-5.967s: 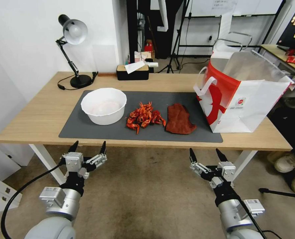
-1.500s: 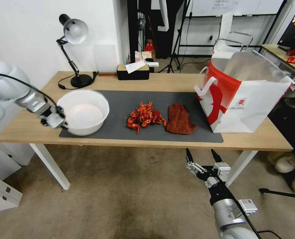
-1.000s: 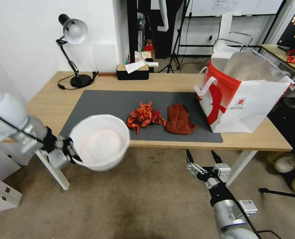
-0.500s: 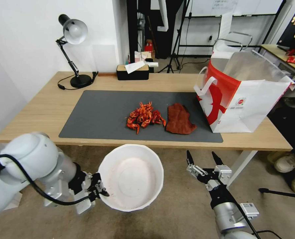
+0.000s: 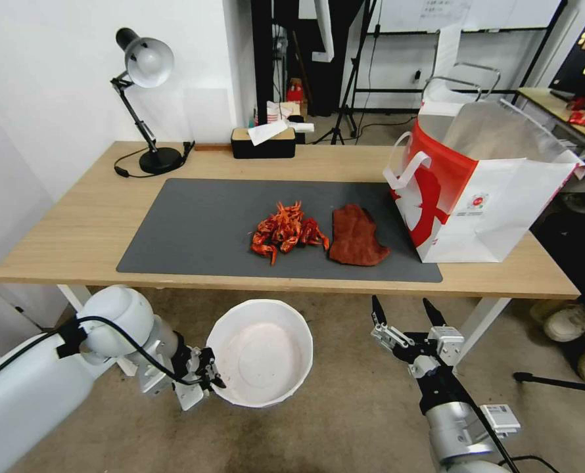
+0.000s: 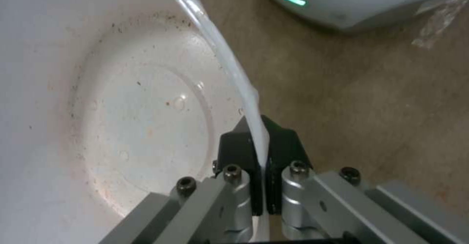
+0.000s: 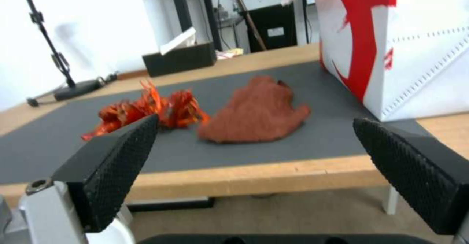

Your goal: Sweep shrimp from table into container with towel, then put container into takeout bag.

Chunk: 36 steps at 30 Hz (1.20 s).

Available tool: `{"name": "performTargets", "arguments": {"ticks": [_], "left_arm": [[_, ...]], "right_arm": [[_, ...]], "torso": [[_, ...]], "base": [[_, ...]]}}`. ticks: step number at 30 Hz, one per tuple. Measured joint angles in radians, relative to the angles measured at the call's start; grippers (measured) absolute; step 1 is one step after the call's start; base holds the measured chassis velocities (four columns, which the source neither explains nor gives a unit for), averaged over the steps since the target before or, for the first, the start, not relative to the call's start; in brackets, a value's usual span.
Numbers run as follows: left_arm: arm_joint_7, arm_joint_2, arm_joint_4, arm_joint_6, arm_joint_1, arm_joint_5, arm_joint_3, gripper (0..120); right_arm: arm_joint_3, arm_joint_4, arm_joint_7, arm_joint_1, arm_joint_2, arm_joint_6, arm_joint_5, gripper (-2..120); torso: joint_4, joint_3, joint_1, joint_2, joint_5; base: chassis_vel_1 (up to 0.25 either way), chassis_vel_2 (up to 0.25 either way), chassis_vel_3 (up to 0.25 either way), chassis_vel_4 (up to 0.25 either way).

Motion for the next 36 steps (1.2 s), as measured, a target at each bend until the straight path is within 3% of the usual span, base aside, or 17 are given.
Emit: {"name": "performTargets", "arguments": {"ticks": [6,10,13,15,17,19,22,31,36], "left_arm": [[-0.011,-0.064,0.087,-0.031,-0.050,0.046,0.004,0],[-0.022,-0.077,0.108,-0.032,-0.063,0.046,0.005,0],[-0.027,-0.084,0.111,-0.032,-0.075,0.046,0.000,0],[-0.035,-0.090,0.110,-0.036,-0.087,0.063,0.002,0],[-0.035,-0.093,0.108,-0.040,-0.088,0.072,0.003,0],[-0.035,-0.101,0.099,-0.053,-0.090,0.109,0.012,0],[-0.029,-0.103,0.098,-0.055,-0.089,0.128,0.023,0],[-0.008,-0.109,0.107,-0.055,-0.085,0.155,0.051,0],[0.002,-0.113,0.130,-0.056,-0.107,0.163,0.063,0]], "right_arm": [[-0.004,0.009,0.007,0.064,-0.037,-0.014,0.041,100],[-0.005,0.009,0.049,0.114,-0.075,-0.032,0.055,100],[-0.004,-0.002,0.102,0.166,-0.134,-0.057,0.085,100],[-0.003,-0.022,0.144,0.227,-0.216,-0.092,0.128,100],[-0.004,-0.032,0.155,0.248,-0.240,-0.103,0.141,100],[-0.015,-0.099,0.202,0.357,-0.325,-0.149,0.204,100],[-0.029,-0.146,0.223,0.423,-0.366,-0.189,0.255,100],[-0.110,-0.245,0.282,0.581,-0.426,-0.270,0.279,100],[-0.212,-0.288,0.384,0.701,-0.449,-0.380,0.277,100]], "torso": [[-0.0002,0.000,0.000,0.000,0.0000],[0.0001,0.000,0.000,0.000,0.0001],[0.0001,0.000,0.000,0.000,0.0001],[0.0001,0.000,0.000,0.000,0.0002],[0.0000,0.000,0.000,0.000,0.0001],[0.0001,0.000,0.000,0.000,0.0003],[0.0003,0.000,0.000,0.000,0.0001],[0.0003,0.000,0.000,0.000,-0.0001],[0.0000,0.000,0.000,0.000,-0.0003]], "base": [[0.000,0.000,0.000,0.000],[0.000,0.000,0.000,0.000],[0.000,0.000,0.000,0.000],[0.000,0.000,0.000,0.000],[0.000,0.000,0.000,0.000],[0.000,0.000,0.000,0.000],[0.000,0.000,0.000,0.000],[0.000,0.000,0.000,0.000],[0.000,0.000,0.000,0.000]]}}
